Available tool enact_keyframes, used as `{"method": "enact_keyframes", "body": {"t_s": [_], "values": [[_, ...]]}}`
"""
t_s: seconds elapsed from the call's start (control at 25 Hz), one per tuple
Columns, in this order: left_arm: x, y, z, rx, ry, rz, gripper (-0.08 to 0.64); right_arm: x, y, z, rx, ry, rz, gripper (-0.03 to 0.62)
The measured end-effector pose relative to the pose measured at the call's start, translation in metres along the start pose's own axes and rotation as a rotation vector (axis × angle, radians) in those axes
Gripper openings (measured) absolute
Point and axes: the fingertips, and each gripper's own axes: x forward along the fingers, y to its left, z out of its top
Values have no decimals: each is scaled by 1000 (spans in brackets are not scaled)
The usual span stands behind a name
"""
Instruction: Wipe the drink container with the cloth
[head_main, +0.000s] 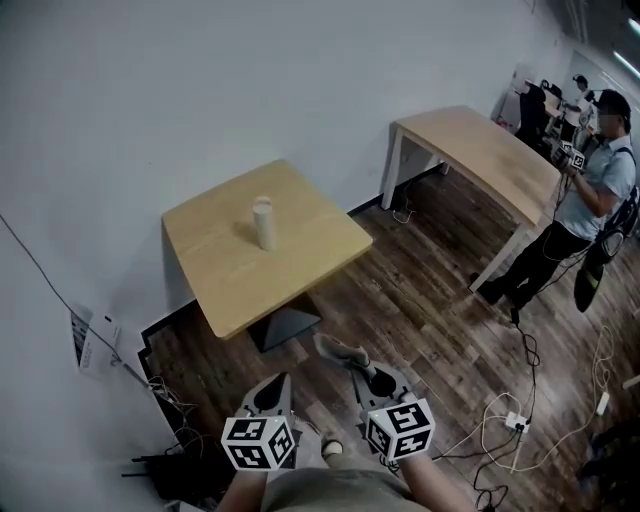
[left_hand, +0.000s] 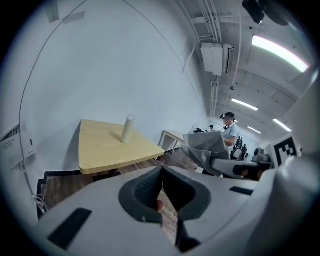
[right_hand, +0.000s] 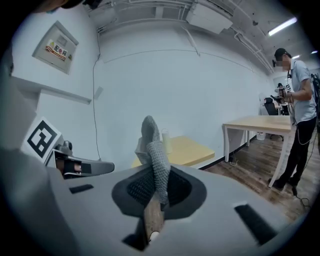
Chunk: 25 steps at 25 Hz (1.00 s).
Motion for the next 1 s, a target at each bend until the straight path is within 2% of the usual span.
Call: {"method": "enact_keyframes", "body": {"t_s": [0.2, 0.36, 0.52, 1.0], "values": [[5, 8, -9, -31, 17, 3, 3, 8, -4, -3, 59, -9, 8, 18], [24, 18, -6, -34, 47, 0, 3, 24, -11, 5, 60, 3, 5, 18], [51, 30, 19, -29, 28, -9, 3, 49, -15, 17, 16, 14, 19, 18], [121, 72, 93, -30, -14, -25, 3, 139, -35, 76, -9, 0, 18, 18]]}}
